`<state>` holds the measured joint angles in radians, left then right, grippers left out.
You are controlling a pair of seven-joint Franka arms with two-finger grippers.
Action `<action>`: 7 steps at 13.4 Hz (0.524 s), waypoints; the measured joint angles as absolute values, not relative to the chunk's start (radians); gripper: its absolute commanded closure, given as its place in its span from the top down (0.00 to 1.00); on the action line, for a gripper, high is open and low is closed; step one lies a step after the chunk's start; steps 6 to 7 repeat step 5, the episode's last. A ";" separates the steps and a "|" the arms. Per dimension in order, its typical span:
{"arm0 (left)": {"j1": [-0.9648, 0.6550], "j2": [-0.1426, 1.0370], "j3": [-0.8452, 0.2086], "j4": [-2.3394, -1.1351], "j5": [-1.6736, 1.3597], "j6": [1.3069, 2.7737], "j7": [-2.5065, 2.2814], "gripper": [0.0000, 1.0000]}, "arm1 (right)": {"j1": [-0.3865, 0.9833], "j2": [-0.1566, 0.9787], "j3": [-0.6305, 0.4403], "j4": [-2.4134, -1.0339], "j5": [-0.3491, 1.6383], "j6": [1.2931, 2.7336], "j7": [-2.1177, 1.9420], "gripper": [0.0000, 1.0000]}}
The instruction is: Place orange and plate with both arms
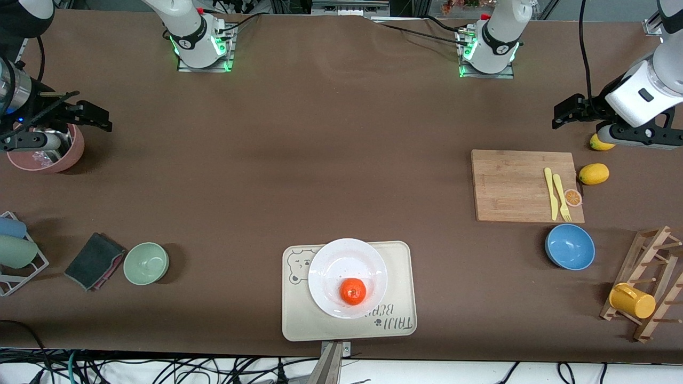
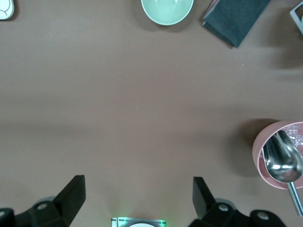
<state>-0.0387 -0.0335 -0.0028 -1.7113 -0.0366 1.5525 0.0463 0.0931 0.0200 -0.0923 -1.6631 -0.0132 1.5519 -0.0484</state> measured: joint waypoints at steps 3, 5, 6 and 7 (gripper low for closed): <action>-0.039 -0.034 -0.003 -1.711 -0.037 1.552 0.046 1.00 | 0.094 0.022 -0.092 -1.637 -0.024 1.544 -0.048 1.00; -0.039 -0.034 -0.003 -1.711 -0.037 1.551 0.046 1.00 | 0.094 0.024 -0.092 -1.634 -0.025 1.539 -0.019 1.00; -0.039 -0.034 -0.003 -1.711 -0.037 1.551 0.046 1.00 | 0.094 0.024 -0.092 -1.634 -0.025 1.539 -0.019 1.00; -0.039 -0.034 -0.003 -1.711 -0.037 1.551 0.046 1.00 | 0.094 0.024 -0.092 -1.634 -0.025 1.539 -0.019 1.00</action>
